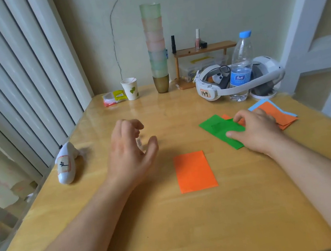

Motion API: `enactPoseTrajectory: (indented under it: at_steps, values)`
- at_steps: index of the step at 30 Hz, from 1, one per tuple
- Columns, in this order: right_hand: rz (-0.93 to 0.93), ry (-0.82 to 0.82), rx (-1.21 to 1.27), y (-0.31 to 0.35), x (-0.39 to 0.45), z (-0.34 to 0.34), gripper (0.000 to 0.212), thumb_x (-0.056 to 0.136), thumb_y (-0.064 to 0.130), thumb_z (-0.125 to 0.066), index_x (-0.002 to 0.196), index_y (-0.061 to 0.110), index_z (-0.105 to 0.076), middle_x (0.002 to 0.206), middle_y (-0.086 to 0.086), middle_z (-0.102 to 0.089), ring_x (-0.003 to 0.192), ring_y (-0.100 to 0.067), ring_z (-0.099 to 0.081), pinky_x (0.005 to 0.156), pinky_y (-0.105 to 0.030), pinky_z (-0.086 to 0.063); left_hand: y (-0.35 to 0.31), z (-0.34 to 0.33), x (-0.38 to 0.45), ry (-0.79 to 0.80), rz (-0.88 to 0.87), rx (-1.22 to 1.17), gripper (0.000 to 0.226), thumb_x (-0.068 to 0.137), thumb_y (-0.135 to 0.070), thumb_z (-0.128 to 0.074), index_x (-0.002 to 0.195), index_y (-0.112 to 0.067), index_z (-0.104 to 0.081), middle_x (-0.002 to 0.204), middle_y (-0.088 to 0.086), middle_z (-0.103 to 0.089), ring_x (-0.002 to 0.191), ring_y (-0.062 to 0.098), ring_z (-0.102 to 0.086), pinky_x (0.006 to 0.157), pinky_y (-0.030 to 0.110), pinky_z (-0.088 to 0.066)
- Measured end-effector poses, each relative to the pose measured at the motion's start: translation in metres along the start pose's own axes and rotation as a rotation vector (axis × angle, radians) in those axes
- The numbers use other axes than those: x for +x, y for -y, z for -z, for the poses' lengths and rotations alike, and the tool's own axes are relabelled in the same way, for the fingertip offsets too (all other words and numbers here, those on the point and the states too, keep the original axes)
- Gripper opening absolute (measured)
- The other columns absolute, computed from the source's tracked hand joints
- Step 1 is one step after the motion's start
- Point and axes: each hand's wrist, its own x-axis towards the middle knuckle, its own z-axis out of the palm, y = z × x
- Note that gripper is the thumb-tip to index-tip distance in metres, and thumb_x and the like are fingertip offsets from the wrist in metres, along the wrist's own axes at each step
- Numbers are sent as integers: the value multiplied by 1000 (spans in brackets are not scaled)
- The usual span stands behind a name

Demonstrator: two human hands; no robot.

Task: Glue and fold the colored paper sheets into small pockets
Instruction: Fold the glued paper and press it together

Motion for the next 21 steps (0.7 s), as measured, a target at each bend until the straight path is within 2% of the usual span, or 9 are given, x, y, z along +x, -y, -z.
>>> enactPoseTrajectory:
  at_steps: [3,7,9,12,14,16,19,21]
  values:
    - [0,-8,78,4,2,1,57,79,43,-88,123,30,-53,130,-10,-55,111,-28,-55,87,-36,-42,-9,-7,-5,112,-224,2,25,86,-15,-71,107,-9,-59,103,1,-52,92,22,-55,80,33,-47]
    - [-34,20,150,3,4,4,74,78,36,-92,135,24,-47,137,-8,-60,124,-30,-55,84,-34,-38,-9,-10,-11,188,-272,11,26,87,-14,-71,110,-13,-59,106,2,-53,92,22,-56,78,37,-51]
    - [-23,-16,226,-1,3,5,67,81,32,-90,134,26,-50,136,-6,-62,122,-29,-57,84,-33,-39,-8,-8,-12,204,-239,2,25,87,-14,-70,110,-15,-60,106,-1,-52,92,19,-56,76,36,-51]
    - [17,-125,507,-3,-1,5,61,88,23,-83,135,38,-48,135,2,-61,119,-23,-58,91,-34,-44,-11,-6,-11,229,-173,-32,21,88,-14,-70,107,-19,-63,103,-8,-51,92,11,-56,69,28,-50]
    - [104,-173,725,12,-9,7,70,89,16,-81,135,53,-46,141,9,-57,127,-21,-58,103,-42,-50,-13,-6,-10,242,-123,-64,18,89,-14,-69,103,-24,-65,95,-13,-53,90,6,-56,66,24,-48]
    - [231,-175,832,33,-23,7,68,86,11,-80,125,59,-50,139,10,-59,127,-20,-60,106,-52,-52,-16,-8,-7,251,-73,-131,16,92,-16,-66,102,-28,-67,86,-15,-59,87,8,-59,71,29,-50]
    - [347,-102,897,64,-46,4,44,78,22,-80,102,50,-57,118,6,-66,114,-24,-66,99,-56,-55,-21,-7,-5,346,91,-454,19,95,-20,-68,111,-30,-70,94,-4,-68,88,12,-65,84,31,-54]
    - [382,-14,920,73,-56,0,43,79,20,-83,100,46,-55,111,5,-67,107,-23,-67,94,-52,-57,-29,-4,-4,471,240,-786,33,93,-21,-73,125,-30,-69,116,12,-66,96,18,-66,91,33,-55]
